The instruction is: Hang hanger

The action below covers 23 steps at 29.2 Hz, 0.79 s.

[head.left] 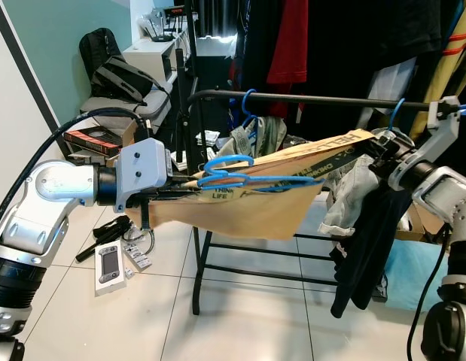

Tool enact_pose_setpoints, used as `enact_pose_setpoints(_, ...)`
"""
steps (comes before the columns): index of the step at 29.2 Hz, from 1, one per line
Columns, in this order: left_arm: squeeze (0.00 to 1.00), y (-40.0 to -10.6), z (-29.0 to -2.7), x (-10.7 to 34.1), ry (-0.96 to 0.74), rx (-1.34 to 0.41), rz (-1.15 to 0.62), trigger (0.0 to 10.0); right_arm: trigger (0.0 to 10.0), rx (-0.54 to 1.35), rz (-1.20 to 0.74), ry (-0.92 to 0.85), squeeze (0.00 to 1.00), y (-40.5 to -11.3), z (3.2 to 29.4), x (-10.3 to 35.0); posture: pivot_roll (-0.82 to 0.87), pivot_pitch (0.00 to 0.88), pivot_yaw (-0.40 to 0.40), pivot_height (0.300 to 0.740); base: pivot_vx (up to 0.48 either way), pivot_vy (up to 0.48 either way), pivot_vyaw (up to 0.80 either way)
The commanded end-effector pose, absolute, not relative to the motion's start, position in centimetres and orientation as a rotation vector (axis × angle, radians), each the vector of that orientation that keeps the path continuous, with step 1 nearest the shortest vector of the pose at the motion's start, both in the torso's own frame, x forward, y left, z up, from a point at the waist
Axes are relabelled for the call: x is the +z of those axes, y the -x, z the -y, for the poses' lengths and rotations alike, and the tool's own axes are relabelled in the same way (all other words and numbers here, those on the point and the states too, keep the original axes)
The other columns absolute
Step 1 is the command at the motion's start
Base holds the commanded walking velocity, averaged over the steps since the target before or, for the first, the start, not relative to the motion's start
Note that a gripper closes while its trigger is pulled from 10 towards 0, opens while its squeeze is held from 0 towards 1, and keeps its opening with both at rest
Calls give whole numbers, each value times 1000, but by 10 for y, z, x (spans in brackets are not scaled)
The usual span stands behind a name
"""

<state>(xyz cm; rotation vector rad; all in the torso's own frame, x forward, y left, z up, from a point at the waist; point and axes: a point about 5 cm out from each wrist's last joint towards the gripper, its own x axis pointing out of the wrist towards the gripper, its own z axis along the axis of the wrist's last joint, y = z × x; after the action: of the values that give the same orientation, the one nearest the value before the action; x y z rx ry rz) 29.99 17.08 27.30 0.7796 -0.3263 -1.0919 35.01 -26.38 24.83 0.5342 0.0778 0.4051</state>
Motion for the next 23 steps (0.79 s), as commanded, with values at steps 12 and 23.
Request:
enact_pose_setpoints(12,0,-300,-168,288,-734,-1080,397,10000,0,420,-160,-509,0,-352,253,235,-79,0,19,740,0,0,0)
enact_pose_setpoints(23,0,-301,-166,274,-814,-1074,329,10000,0,403,-130,-520,0,-355,253,244,-76,0,20,740,0,0,0)
